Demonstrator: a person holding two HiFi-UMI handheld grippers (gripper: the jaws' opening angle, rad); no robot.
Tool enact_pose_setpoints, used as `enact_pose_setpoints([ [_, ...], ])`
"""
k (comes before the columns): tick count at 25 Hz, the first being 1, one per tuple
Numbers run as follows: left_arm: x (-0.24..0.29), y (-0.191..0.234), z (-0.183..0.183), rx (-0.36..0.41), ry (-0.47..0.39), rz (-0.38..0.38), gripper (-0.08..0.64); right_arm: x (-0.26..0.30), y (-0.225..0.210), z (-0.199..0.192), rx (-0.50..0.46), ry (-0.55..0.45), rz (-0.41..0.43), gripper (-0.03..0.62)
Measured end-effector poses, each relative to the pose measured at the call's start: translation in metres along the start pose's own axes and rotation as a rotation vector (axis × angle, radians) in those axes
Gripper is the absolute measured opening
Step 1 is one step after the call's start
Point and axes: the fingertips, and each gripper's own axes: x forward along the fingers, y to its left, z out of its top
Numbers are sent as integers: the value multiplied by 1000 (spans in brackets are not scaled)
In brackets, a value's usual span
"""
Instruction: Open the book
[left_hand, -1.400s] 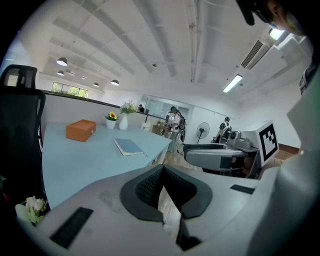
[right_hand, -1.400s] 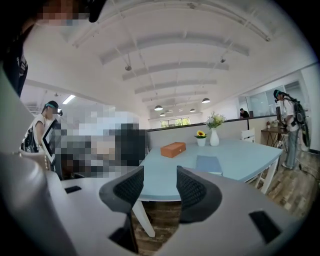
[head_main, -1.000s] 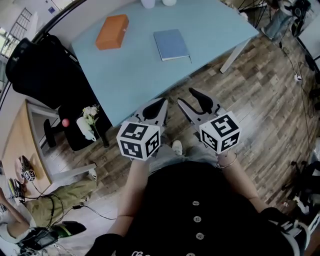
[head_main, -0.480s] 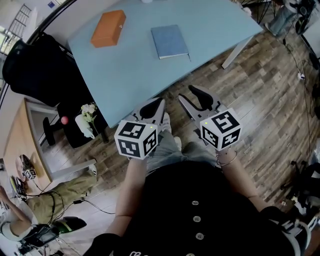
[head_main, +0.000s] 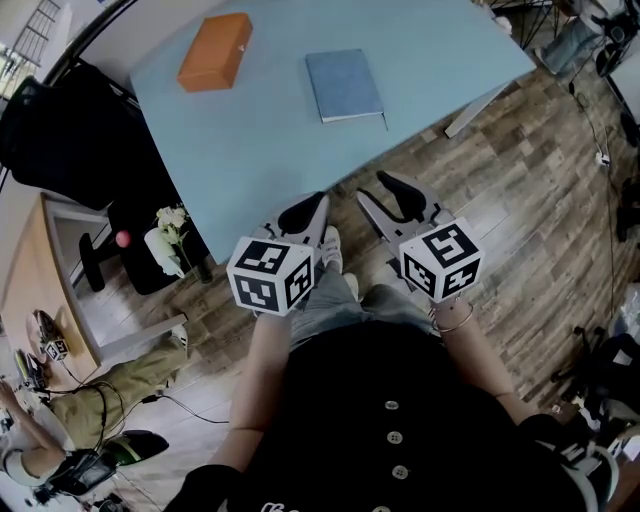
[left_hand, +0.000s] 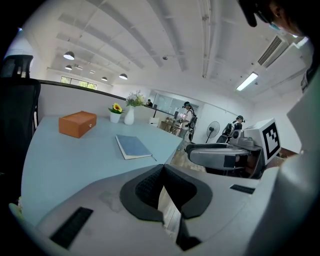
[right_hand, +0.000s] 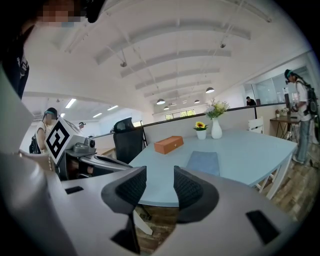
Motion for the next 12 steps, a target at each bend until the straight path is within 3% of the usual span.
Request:
enact_pose_setpoints([
  [12,35,54,39,-63,-28,-40,12,61,-30,32,-29,20,4,155],
])
